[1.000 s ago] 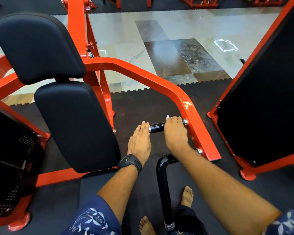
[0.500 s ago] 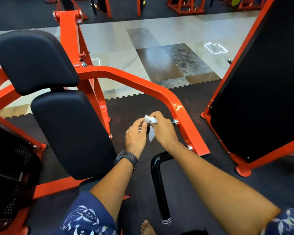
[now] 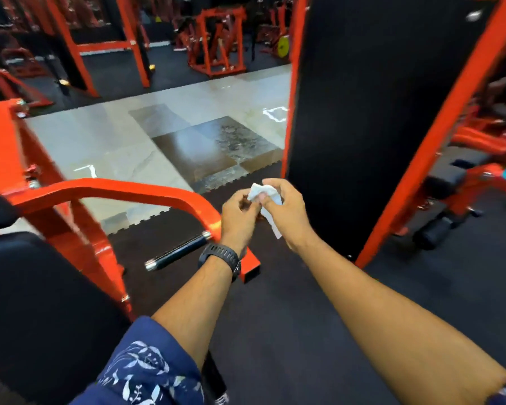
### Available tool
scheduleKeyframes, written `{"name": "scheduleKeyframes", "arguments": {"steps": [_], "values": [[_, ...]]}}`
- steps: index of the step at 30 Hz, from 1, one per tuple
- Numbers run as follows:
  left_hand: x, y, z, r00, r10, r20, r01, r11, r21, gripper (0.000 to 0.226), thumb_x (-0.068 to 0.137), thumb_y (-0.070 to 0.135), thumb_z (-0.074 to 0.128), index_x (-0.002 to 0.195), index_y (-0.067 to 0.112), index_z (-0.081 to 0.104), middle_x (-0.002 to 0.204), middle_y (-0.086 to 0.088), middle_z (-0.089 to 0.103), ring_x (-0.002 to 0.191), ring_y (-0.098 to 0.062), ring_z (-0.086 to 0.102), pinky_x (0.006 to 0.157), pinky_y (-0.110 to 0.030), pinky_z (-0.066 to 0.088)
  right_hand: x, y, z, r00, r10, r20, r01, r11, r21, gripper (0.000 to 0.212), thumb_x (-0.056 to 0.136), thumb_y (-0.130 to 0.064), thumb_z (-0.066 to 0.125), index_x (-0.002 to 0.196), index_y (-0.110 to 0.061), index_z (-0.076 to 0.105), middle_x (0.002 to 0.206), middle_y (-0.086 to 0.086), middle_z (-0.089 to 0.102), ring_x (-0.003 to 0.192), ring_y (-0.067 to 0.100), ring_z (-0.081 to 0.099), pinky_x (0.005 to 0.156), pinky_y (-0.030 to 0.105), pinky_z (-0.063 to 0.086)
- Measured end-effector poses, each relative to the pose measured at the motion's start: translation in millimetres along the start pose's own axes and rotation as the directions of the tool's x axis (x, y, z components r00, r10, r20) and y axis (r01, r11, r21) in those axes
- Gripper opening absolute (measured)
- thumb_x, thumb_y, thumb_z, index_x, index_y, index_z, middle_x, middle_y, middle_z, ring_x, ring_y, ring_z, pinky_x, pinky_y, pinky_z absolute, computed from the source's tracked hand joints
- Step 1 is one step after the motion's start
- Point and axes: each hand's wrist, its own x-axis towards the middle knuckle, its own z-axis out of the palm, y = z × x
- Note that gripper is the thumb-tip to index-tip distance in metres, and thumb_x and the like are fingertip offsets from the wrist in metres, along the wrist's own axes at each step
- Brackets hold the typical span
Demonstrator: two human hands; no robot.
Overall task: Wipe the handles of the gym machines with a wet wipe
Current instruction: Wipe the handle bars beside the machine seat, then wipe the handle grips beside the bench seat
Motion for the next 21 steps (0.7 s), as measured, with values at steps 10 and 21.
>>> {"name": "scheduleKeyframes", "arguments": {"steps": [10, 21], "values": [[-81.5, 64.7, 215.3, 0.960, 0.026, 0.280, 0.004, 0.995, -0.104, 0.012, 0.093, 0.009, 0.062, 0.102, 0.014, 0.055, 0.089, -0.001, 0.066, 0.074, -0.008, 0.068, 0.072, -0.032, 0.059, -59.5, -16.3, -232.6, 0.930, 0.030, -0.367, -0.040, 0.999, -0.019, 0.046, 0.086, -0.003, 0.063, 0.104, -0.044, 0.056, 0.098, -0.004, 0.069, 0.088, 0.019, 0.070, 0.080, 0.042, 0.060], [-192.7, 87.1, 418.8, 0.759, 0.129, 0.638, -0.012, 0.983, -0.185, 0.030, 0.086, 0.014, 0.075, 0.102, 0.024, 0.052, 0.100, -0.005, 0.065, 0.085, -0.013, 0.063, 0.076, -0.028, 0.055, -146.2, -12.8, -428.1, 0.655, -0.046, -0.755, -0.081, 0.988, -0.130, 0.032, 0.094, -0.004, 0.051, 0.115, -0.026, 0.056, 0.094, -0.008, 0.065, 0.087, 0.008, 0.064, 0.080, 0.027, 0.054]]}}
